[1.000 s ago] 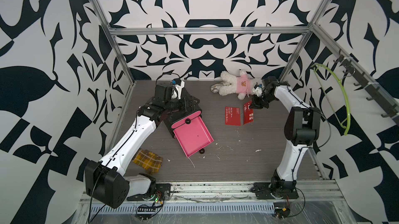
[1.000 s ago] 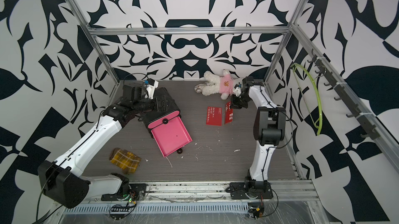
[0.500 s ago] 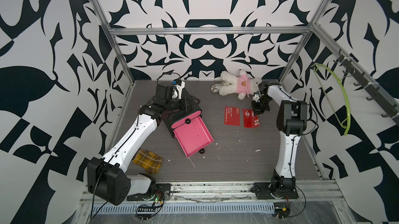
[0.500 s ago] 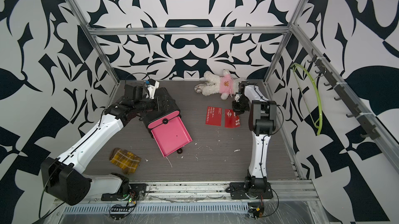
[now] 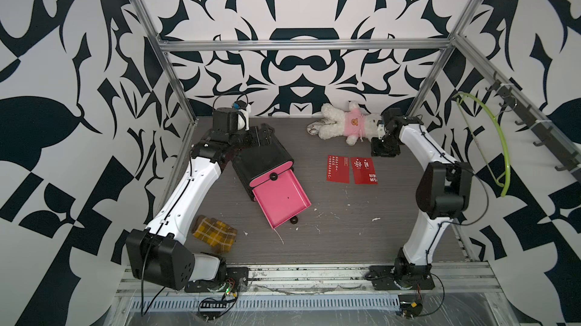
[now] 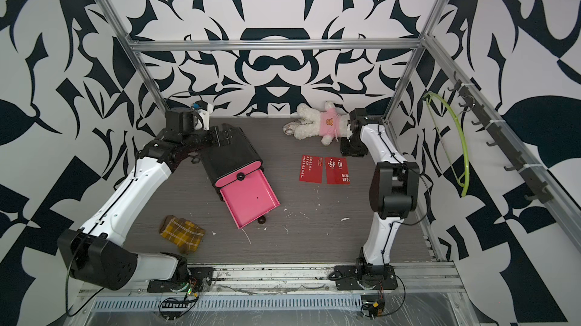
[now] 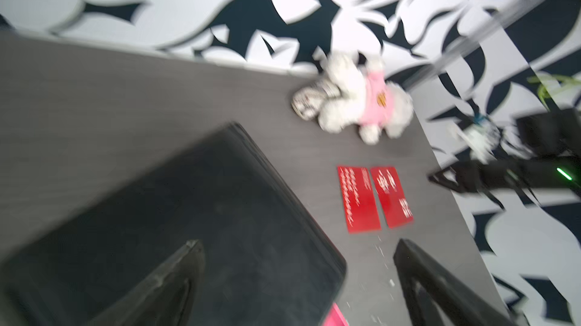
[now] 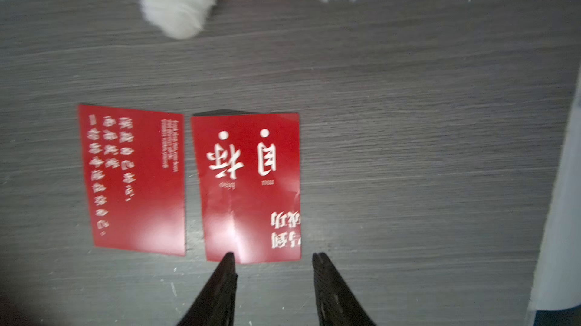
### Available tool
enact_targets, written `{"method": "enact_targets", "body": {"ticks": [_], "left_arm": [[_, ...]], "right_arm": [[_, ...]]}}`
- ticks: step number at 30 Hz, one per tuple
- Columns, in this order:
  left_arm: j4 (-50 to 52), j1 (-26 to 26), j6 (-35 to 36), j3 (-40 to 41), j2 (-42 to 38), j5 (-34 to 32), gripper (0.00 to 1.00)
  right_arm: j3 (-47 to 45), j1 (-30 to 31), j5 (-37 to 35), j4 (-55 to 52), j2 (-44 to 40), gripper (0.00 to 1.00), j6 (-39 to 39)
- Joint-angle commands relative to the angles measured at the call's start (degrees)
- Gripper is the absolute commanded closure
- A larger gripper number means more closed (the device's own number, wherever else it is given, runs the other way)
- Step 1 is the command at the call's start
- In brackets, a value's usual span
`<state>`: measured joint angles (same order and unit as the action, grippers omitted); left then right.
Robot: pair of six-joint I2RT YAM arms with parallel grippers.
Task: Take the postcards out of the drawer
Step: Place the postcard at the center of the board.
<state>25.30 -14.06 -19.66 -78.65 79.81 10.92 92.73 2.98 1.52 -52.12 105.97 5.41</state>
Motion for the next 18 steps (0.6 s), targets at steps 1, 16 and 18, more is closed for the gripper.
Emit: {"method": "enact_targets", "body": {"ticks": [1,16,18], "left_arm": [[2.57,3.89,3.21,-2.02,3.97,-0.37,0.01],[3.25,9.97,7.70,-6.91,17.96,11.09,0.01],[4.53,10.20,7.57,-7.69,19.48,12.56,0.03]], "right_arm": [[-6.52,8.44,-1.51,4.38,-7.94,0.57,3.12],[-37.57,37.01,0.69,25.92,-29.16,1.00,18.87],[-39.81,40.55,-0.17,28.20,-29.37,1.00,20.64]]}}
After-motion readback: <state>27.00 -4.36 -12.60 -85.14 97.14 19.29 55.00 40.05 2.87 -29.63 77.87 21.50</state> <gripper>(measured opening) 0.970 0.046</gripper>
